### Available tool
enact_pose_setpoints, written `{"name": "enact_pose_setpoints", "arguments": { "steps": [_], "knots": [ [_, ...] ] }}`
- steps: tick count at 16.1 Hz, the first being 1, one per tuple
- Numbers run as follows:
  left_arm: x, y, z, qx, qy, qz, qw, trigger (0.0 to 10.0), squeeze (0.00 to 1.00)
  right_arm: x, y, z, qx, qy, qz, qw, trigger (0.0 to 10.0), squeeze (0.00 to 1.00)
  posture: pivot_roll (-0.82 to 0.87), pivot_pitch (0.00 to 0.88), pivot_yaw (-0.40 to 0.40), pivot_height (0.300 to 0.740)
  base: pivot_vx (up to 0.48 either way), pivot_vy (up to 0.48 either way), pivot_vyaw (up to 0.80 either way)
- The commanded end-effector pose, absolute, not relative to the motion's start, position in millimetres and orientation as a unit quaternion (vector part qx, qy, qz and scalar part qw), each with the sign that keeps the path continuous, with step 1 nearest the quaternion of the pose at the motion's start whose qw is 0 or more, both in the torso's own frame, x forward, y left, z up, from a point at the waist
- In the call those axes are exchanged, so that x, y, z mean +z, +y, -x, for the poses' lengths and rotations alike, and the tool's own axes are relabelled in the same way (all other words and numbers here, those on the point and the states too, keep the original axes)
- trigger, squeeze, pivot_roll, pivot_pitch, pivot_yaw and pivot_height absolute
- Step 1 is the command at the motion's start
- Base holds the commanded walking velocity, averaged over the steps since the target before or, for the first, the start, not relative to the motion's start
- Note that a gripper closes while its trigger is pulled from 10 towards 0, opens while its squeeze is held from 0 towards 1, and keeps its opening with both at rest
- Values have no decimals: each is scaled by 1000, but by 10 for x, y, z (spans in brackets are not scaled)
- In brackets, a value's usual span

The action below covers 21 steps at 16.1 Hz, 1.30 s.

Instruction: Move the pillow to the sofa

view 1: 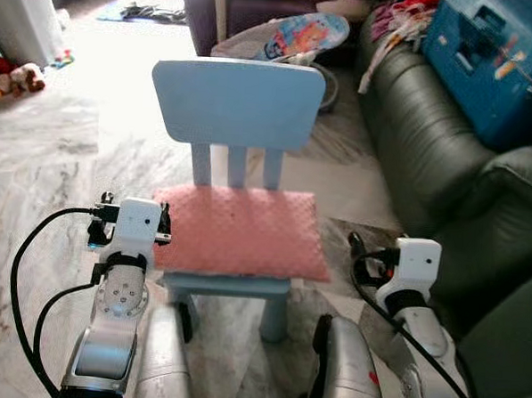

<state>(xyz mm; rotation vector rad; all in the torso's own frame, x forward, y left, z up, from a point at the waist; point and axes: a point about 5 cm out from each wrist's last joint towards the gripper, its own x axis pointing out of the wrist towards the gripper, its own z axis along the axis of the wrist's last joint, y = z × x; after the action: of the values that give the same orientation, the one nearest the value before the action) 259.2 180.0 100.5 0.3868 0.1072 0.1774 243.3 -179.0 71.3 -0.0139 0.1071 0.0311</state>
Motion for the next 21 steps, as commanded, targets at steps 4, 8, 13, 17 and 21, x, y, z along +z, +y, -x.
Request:
{"name": "enact_pose_setpoints", "arguments": {
  "steps": [4, 8, 13, 17, 21],
  "knots": [
    [1003, 1817, -2584, 88, 55, -195, 975, 10000, 0, 751, -1758, -2435, 23, 44, 0, 999, 10000, 0, 18, 0, -36, 502, 334, 247, 325],
    [952, 1766, -2589, 73, 70, -186, 977, 10000, 0, 735, -1781, -2432, 13, 51, 2, 999, 10000, 0, 18, 0, -37, 502, 76, 62, 0],
    [835, 1635, -2555, 6, 111, -158, 981, 10000, 0, 718, -1814, -2419, -7, 61, -2, 998, 10000, 0, 21, 0, -37, 502, 0, 0, 0],
    [733, 1677, -2522, -15, 159, -158, 974, 10000, 0, 715, -1788, -2380, -5, 72, -3, 997, 10000, 0, 21, 0, -36, 502, 0, 0, -333],
    [746, 1834, -2507, 4, 170, -166, 971, 10000, 0, 662, -1780, -2363, 5, 112, -17, 994, 10000, 0, 17, 51, -33, 502, 0, 0, 0]
  ]
}}
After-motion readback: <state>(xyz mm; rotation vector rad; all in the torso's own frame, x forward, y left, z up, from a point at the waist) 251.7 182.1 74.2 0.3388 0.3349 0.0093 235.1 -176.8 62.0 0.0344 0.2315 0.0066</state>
